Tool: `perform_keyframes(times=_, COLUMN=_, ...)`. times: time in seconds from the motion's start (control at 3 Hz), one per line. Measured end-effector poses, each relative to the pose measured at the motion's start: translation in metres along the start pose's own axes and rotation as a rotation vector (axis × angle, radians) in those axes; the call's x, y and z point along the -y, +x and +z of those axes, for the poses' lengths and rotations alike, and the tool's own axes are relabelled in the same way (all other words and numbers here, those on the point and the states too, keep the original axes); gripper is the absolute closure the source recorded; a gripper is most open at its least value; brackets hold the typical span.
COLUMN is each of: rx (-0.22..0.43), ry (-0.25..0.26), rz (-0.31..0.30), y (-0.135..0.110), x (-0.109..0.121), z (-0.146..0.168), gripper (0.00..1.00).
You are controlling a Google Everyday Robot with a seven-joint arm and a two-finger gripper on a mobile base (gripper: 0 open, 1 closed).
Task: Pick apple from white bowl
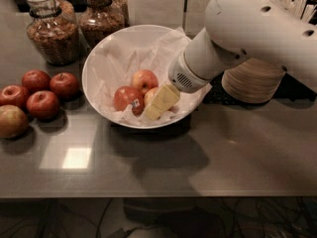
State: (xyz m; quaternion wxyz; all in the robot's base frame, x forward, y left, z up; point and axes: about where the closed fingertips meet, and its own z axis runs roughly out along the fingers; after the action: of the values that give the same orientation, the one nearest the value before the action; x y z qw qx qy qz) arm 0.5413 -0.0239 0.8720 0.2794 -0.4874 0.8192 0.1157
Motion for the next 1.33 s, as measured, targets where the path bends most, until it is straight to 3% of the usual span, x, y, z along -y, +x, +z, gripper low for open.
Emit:
perform_keyframes(times=0.67, rx=-0.021, ry=-0.003, rz=-0.013, y=0.0029, x=0.0011, z=0.0167, gripper=0.0)
perform_keyframes(times=1.33, rx=-0.021, ry=-0.003, rz=-0.013, y=0.0029, x=0.0011, z=0.0167, gripper=0.42)
